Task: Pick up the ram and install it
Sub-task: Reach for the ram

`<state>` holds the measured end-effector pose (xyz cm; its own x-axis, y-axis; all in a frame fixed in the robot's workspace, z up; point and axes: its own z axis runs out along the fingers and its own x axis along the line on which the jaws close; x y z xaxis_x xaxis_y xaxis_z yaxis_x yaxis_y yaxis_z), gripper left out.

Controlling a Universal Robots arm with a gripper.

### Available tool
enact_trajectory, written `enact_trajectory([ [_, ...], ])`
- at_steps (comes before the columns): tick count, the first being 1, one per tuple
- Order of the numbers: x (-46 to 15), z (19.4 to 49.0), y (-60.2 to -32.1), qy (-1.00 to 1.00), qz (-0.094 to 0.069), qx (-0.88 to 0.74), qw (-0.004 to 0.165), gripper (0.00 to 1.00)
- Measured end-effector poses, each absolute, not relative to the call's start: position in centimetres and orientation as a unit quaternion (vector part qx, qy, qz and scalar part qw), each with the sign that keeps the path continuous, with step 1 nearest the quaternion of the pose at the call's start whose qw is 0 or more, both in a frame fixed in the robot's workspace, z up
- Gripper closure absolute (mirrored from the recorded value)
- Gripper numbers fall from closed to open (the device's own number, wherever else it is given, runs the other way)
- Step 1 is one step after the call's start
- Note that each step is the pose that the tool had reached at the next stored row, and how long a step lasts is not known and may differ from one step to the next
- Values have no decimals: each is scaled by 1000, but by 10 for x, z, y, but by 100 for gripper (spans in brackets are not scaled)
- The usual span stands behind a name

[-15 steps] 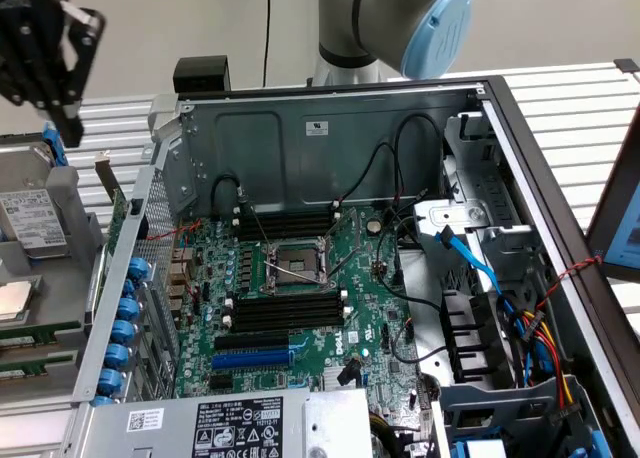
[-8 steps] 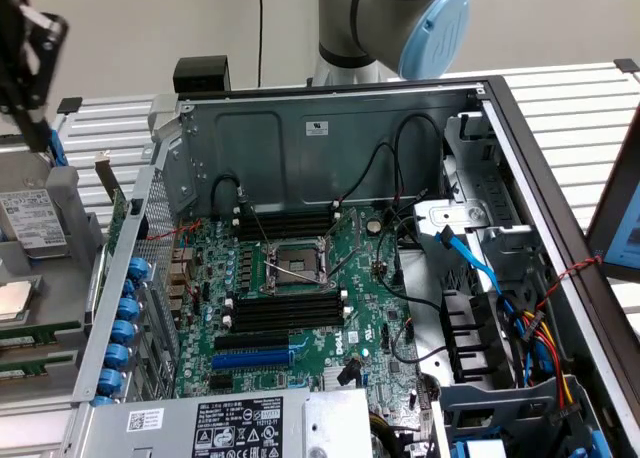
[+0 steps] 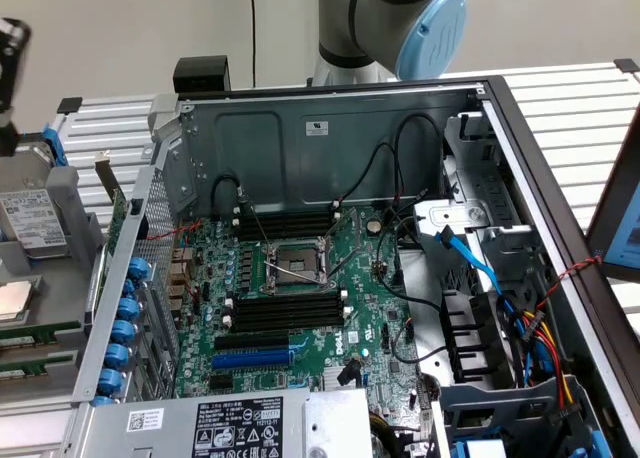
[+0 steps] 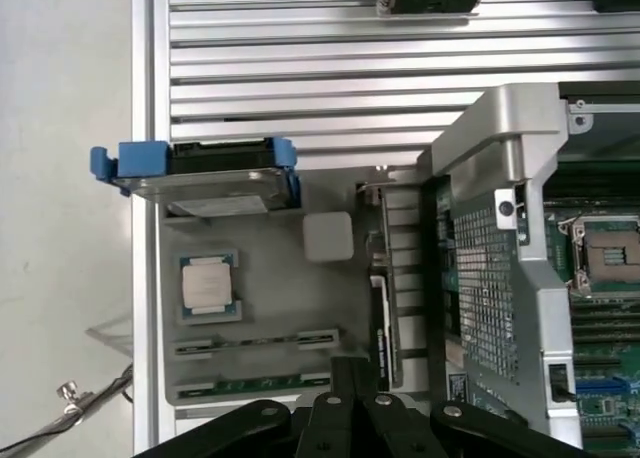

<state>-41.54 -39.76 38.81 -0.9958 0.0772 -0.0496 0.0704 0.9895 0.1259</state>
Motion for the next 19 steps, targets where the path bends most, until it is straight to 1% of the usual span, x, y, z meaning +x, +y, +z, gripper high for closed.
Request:
enact_trajectory([
  [8, -451, 386, -396, 997, 62, 37, 27, 90],
  [19, -454, 386, -396, 998, 61, 16, 25, 90],
])
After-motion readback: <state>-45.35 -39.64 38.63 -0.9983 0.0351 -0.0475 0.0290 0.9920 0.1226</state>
